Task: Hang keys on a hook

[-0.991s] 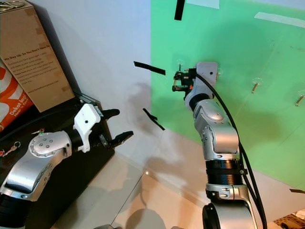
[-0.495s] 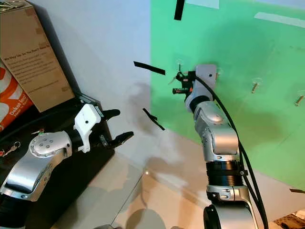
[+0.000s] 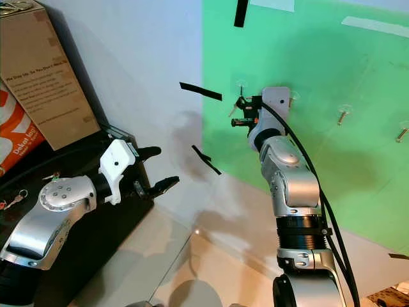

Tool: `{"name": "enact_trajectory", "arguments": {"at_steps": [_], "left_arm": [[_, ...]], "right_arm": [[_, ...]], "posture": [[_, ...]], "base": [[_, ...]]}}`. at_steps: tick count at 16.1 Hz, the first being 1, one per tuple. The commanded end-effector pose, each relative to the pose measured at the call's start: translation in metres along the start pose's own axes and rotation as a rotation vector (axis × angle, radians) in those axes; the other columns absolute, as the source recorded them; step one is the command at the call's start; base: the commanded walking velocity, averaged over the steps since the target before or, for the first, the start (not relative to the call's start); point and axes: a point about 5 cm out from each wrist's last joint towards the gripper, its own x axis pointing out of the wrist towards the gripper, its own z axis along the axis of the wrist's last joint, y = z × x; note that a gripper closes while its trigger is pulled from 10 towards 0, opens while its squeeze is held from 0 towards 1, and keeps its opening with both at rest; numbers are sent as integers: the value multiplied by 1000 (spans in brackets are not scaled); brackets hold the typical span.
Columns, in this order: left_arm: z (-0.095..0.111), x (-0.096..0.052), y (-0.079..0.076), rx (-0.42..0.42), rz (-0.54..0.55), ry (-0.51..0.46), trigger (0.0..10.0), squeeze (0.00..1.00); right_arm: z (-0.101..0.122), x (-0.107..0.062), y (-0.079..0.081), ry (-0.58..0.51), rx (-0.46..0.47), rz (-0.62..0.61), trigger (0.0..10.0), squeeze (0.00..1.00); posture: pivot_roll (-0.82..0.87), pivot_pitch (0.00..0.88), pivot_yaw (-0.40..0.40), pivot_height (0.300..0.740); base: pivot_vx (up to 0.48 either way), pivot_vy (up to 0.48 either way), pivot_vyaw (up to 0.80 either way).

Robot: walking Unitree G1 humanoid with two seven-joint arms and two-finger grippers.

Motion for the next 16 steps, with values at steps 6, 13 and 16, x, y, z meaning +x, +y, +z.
{"name": "enact_trajectory", "arguments": {"at_steps": [6,13,16], "left_arm": [[3,0,-3,13,-15,-5,10000,0],[5,2,-5,-55,52,-90,10000,0],[3,-1,-3,-53,100,-86,10000,0]], "right_arm": [[-3,-1,-1,21,-14,-10,10000,0],[-12,-26,6,-116,85,73,10000,1000],[-16,-32,7,-106,68,68,10000,1000]], "posture": [[-83,0,51,740],[-94,0,35,740],[-99,0,38,740]], "base": [[0,0,0],[0,0,0],[0,0,0]]}}
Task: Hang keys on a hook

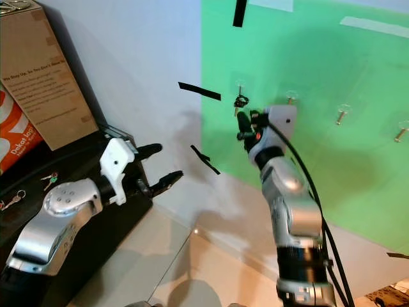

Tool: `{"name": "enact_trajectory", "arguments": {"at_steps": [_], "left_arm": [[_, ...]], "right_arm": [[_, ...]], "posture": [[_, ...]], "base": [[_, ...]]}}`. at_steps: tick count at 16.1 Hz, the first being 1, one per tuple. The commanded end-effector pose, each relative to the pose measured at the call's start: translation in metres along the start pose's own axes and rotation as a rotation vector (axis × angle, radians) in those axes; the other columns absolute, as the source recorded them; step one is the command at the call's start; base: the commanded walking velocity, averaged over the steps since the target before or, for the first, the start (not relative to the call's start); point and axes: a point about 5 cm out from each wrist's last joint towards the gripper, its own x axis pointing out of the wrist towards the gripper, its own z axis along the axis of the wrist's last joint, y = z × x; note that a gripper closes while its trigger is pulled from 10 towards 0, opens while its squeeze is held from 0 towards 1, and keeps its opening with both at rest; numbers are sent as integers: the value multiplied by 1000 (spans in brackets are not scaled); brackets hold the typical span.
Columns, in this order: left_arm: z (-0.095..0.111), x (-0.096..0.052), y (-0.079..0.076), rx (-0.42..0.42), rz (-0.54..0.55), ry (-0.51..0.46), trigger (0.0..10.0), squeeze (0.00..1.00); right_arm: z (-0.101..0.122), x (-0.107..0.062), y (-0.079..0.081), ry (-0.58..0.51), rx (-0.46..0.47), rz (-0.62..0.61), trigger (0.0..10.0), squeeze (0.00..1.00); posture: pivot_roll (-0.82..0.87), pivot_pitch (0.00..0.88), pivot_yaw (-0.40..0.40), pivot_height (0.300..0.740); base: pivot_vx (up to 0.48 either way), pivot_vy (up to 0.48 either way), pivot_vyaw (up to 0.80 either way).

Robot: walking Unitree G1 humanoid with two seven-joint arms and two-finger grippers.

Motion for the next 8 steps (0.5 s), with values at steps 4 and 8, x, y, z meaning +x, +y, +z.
{"name": "enact_trajectory", "arguments": {"at_steps": [4,8], "left_arm": [[-22,-20,20,46,374,68,10000,0],[-33,-27,16,33,450,85,10000,0]], "right_arm": [[-36,-34,-2,124,-153,-77,10000,0],[-51,-46,1,185,-151,-81,10000,0]], "posture": [[-111,0,35,740],[-112,0,27,740]], "base": [[0,0,0],[0,0,0]]}}
